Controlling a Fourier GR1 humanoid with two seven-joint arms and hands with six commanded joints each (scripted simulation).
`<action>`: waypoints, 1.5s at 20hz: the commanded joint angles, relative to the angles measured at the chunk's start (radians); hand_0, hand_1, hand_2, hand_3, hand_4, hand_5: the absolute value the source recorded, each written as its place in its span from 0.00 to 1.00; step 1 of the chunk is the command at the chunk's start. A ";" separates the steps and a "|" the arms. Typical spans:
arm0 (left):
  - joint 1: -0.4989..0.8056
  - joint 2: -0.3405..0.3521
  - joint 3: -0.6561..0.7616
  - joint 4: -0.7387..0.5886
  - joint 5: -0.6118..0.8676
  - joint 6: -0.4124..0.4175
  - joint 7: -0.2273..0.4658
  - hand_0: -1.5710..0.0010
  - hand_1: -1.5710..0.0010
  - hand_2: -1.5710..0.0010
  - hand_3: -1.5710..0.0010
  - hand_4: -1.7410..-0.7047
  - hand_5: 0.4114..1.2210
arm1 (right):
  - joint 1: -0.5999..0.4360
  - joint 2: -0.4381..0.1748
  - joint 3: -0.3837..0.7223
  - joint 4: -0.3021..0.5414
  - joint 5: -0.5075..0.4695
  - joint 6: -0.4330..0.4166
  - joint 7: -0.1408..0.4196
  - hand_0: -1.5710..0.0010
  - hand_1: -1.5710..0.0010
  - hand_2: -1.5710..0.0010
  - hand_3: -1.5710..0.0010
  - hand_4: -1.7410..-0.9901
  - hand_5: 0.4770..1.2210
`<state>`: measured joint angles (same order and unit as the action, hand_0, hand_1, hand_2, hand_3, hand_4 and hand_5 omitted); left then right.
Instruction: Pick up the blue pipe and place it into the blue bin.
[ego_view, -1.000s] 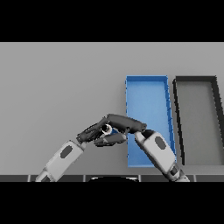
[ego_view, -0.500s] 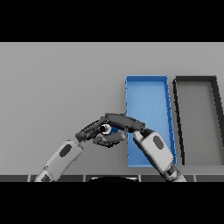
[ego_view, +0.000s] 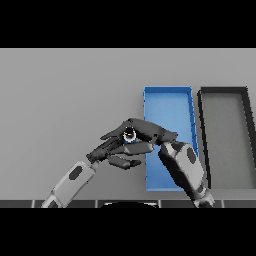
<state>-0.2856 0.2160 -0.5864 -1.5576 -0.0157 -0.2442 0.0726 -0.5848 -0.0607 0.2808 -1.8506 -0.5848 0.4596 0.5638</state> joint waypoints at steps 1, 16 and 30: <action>-0.001 0.002 0.002 0.000 0.002 -0.001 0.008 1.00 1.00 1.00 1.00 0.80 0.12 | -0.028 -0.008 -0.019 -0.002 -0.046 -0.034 0.036 0.00 0.00 0.00 0.00 0.11 1.00; 0.028 0.026 0.003 -0.034 0.023 -0.020 -0.006 1.00 1.00 1.00 1.00 0.80 0.09 | -0.407 -0.314 -0.326 0.403 -0.058 -0.321 -0.034 0.00 0.00 0.00 0.00 0.00 0.88; 0.019 0.008 0.009 -0.020 0.019 -0.003 0.017 1.00 1.00 1.00 1.00 0.83 0.06 | 0.047 -0.427 -0.105 0.454 -0.079 -0.487 0.046 0.00 0.00 0.00 0.00 0.11 0.87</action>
<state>-0.2666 0.2241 -0.5775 -1.5777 0.0031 -0.2463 0.0928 -0.5366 -0.4875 0.1762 -1.3961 -0.6631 -0.0241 0.6098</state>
